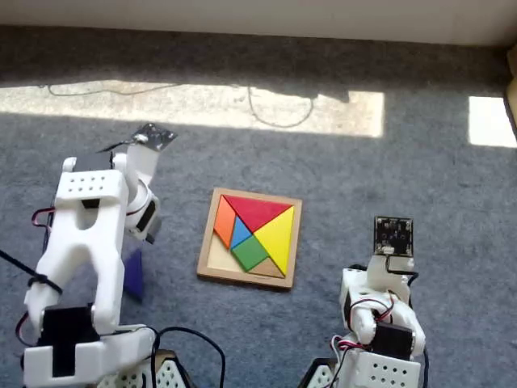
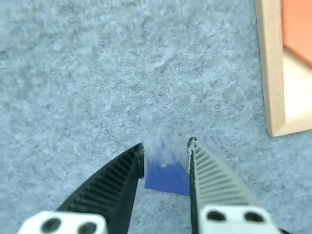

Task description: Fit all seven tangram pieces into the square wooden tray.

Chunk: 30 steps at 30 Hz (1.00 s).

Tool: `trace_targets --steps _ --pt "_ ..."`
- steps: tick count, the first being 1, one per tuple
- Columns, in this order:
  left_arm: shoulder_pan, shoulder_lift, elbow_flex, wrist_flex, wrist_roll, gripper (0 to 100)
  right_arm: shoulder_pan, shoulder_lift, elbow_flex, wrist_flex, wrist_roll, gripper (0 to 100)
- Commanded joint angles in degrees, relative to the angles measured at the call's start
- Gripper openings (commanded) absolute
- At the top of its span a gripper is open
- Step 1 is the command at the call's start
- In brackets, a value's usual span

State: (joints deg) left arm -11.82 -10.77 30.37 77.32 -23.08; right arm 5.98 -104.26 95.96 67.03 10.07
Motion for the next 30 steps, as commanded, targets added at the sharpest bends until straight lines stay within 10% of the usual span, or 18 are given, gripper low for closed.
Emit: trace_targets --steps 1,17,30 --pt "0.40 -5.49 -1.89 2.02 1.05 15 1.63 -0.84 5.41 -1.10 0.44 0.9" --pt "-15.87 -14.37 10.42 2.46 -10.55 15 2.33 -0.92 5.41 -1.19 0.44 0.9" --pt "-22.20 -10.42 25.54 -15.74 -19.87 15 2.33 -0.92 5.41 -1.19 0.44 0.9"
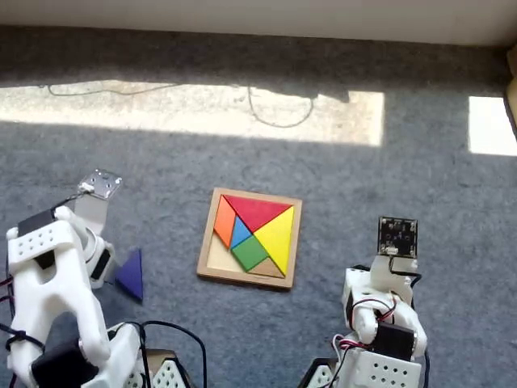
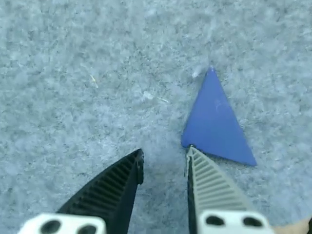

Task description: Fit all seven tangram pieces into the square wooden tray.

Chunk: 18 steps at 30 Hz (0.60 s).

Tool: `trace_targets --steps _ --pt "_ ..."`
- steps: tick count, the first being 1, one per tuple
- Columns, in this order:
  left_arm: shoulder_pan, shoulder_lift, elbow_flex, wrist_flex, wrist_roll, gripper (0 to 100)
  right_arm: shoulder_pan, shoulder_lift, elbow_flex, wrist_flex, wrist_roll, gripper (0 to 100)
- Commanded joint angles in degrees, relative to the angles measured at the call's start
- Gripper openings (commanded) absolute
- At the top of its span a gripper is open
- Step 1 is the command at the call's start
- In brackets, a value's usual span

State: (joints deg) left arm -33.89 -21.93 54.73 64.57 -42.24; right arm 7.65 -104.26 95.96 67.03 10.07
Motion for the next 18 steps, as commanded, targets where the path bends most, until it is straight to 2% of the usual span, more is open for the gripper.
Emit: trace_targets --steps 1,6,12,18 --pt "0.66 1.45 1.63 -3.96 -0.70 15 0.66 -0.92 5.41 -1.19 0.44 0.9" --pt "4.35 7.69 1.19 -7.91 -0.44 15 0.66 -0.92 5.41 -1.19 0.44 0.9" --pt "6.20 13.32 -4.88 -4.84 -0.35 15 0.66 -0.92 5.41 -1.19 0.44 0.9" --pt "8.84 12.26 -5.05 -4.84 -0.26 15 0.66 -0.92 5.41 -1.19 0.44 0.9"
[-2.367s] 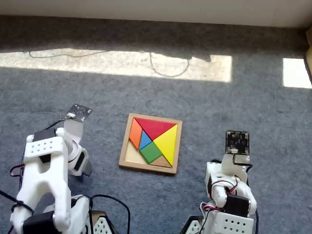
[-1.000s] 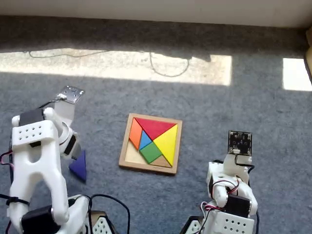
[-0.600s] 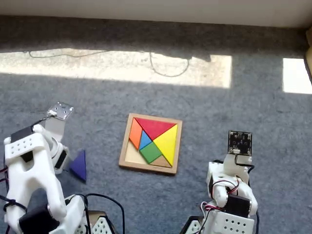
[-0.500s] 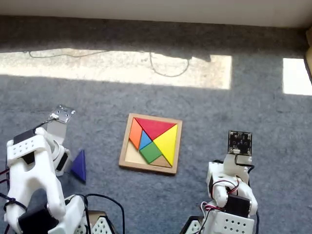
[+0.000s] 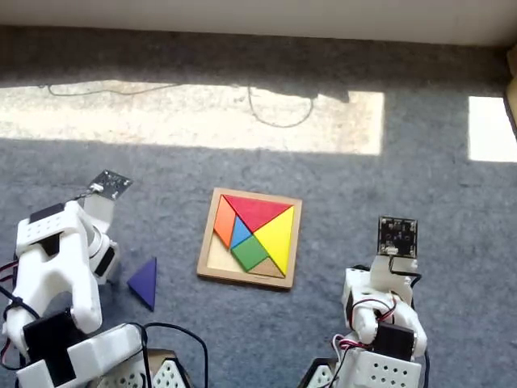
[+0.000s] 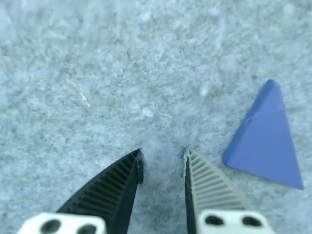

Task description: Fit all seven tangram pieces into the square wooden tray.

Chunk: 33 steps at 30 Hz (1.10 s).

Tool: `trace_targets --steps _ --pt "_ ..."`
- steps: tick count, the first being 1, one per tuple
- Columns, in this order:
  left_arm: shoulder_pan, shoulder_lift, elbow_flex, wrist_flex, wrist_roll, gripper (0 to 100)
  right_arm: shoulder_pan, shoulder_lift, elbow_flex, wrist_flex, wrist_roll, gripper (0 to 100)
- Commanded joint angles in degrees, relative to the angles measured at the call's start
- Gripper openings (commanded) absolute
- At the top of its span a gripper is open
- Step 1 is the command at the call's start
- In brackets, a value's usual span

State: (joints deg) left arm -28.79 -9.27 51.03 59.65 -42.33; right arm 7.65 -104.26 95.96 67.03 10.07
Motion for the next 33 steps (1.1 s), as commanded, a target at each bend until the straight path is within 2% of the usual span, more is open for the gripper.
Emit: trace_targets --steps 1,9,12,19,21,25,29,33 --pt "4.35 -1.01 -1.36 0.09 0.44 15 0.66 -0.92 5.41 -1.19 0.44 0.9" --pt "12.26 -8.04 -1.36 0.18 11.16 15 0.66 -0.92 5.41 -1.19 0.44 0.9" --pt "14.11 -12.18 -1.71 2.90 14.07 15 0.66 -0.92 5.41 -1.19 0.44 0.9" --pt "12.53 -22.46 -1.63 10.20 15.03 15 0.75 -0.92 5.41 -1.27 0.44 0.9" --pt "10.42 -23.87 -1.63 12.66 14.24 15 0.75 -0.92 5.41 -1.27 0.44 0.9" --pt "6.73 -23.34 0.04 16.44 5.98 15 0.84 -0.92 5.41 -1.27 0.44 0.9" --pt "3.74 -19.21 2.33 16.26 1.49 15 0.84 -0.92 5.41 -1.27 0.44 0.9" --pt "3.91 -13.67 3.30 16.26 -2.02 15 0.84 -0.92 5.41 -1.27 0.44 0.9"
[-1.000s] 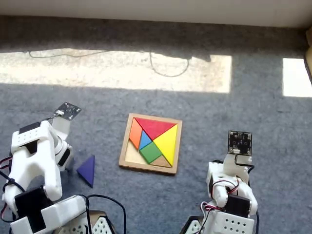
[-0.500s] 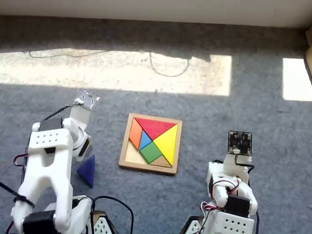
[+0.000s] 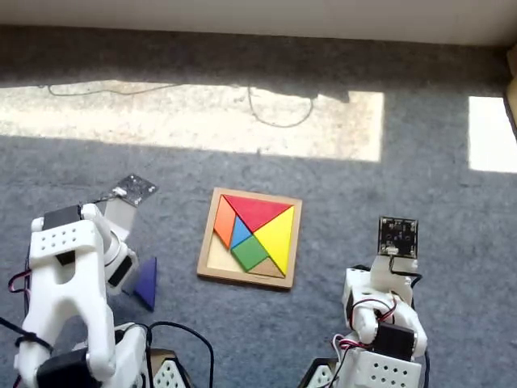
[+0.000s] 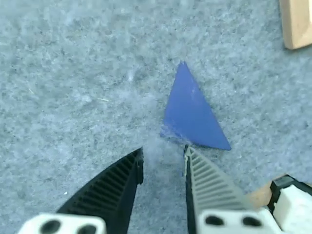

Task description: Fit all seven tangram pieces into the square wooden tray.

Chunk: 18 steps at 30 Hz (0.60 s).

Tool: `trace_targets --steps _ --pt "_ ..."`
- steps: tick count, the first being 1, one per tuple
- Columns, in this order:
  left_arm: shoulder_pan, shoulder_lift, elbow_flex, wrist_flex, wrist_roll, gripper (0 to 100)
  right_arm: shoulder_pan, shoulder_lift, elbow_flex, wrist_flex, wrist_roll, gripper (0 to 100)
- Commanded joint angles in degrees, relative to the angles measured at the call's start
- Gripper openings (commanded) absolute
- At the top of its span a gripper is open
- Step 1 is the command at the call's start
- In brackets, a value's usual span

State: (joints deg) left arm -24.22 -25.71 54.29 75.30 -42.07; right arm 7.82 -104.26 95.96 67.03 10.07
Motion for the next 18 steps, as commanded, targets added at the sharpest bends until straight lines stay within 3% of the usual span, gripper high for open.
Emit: trace_targets --steps 1,9,18 --pt "-0.57 4.18 0.04 0.53 -2.64 15 0.66 -0.92 5.41 -1.27 0.44 0.9" --pt "4.18 14.81 -3.21 -6.33 -1.23 15 0.66 -0.92 5.41 -1.27 0.44 0.9" --pt "9.54 15.34 -16.92 -6.24 14.59 15 0.66 -0.92 5.41 -1.27 0.44 0.9"
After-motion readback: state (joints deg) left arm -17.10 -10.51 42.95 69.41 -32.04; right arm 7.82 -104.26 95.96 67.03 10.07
